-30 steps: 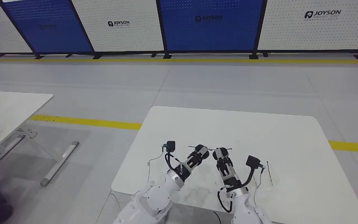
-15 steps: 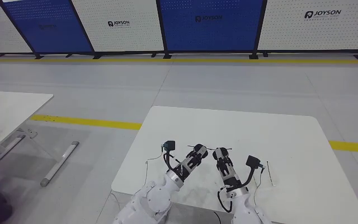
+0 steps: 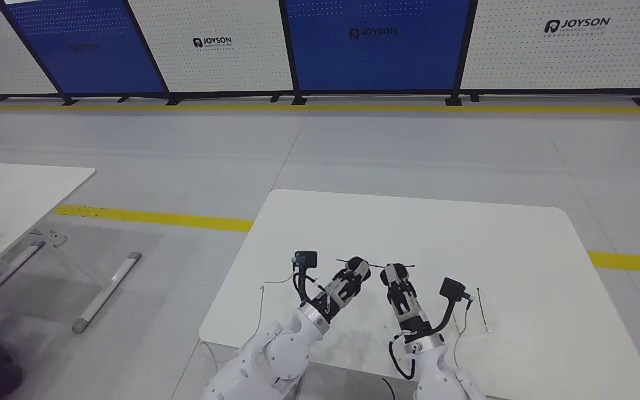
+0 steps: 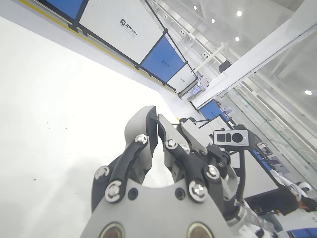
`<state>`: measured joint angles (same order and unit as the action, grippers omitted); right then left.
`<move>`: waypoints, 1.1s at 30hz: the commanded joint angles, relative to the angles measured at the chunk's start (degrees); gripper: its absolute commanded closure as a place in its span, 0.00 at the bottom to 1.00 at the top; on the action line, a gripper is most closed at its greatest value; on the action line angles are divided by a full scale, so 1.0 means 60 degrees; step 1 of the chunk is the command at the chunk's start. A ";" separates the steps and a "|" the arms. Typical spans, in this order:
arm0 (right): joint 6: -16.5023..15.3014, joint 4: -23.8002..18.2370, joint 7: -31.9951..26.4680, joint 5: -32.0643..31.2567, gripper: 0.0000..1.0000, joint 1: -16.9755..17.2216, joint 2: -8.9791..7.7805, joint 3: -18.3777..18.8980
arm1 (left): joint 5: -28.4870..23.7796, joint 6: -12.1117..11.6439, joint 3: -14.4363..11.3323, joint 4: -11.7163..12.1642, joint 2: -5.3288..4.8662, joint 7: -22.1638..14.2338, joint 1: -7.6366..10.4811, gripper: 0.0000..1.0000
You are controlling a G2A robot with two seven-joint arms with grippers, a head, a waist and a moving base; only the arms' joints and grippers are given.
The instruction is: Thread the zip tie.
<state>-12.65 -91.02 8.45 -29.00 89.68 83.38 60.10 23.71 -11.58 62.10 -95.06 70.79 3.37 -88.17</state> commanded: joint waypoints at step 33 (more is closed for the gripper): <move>0.0118 0.0144 -0.0125 -0.0367 1.00 -0.0141 -0.0007 -0.0138 | -0.0280 -0.0263 0.0198 -0.0339 -0.0066 -0.0212 -0.0251 1.00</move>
<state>-11.83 -90.08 7.35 -31.39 88.77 83.35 59.09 21.89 -13.21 63.25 -97.19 70.40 1.93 -89.71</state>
